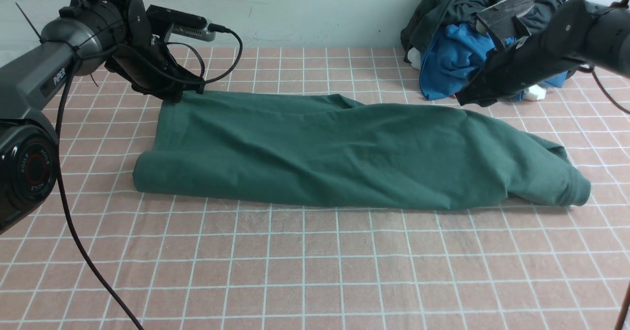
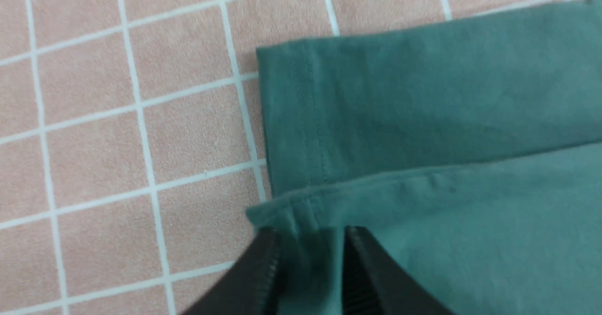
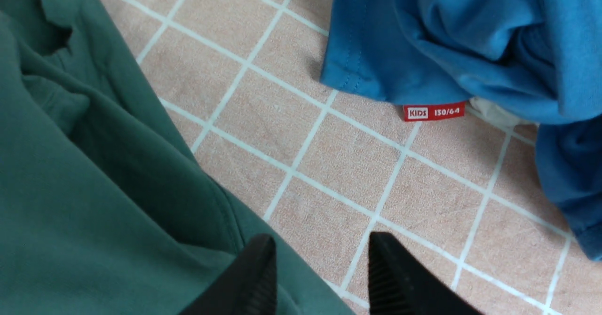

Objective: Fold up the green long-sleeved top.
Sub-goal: Use both arms to drag the lower edge of the fabric forward and fold it over the upper edge

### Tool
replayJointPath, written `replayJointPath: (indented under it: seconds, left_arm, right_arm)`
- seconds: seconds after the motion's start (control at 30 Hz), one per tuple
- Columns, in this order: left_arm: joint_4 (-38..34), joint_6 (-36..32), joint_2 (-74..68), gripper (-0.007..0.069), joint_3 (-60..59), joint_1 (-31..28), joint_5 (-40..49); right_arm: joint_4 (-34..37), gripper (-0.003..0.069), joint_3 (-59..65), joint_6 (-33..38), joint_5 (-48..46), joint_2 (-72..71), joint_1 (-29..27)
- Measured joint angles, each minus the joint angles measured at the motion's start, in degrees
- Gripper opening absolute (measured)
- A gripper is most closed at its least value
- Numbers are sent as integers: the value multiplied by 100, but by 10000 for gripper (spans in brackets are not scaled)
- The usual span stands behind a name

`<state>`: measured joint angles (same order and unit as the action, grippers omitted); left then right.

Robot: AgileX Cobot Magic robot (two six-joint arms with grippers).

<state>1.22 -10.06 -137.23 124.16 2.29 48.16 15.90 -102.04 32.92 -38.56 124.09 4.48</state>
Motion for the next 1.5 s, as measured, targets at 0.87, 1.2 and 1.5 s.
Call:
replayJointPath:
  seconds: [0.87, 1.2, 1.5]
  left_arm:
    - [-60, 929, -373, 18, 237, -60, -1]
    - [-357, 755, -589, 274, 270, -237, -52]
    - [-402, 409, -461, 6, 270, -237, -85]
  right_arm:
    - [344, -5, -4, 357, -289, 259, 0]
    - [344, -6, -4, 392, -206, 259, 0]
    - [361, -6, -4, 392, -195, 259, 0]
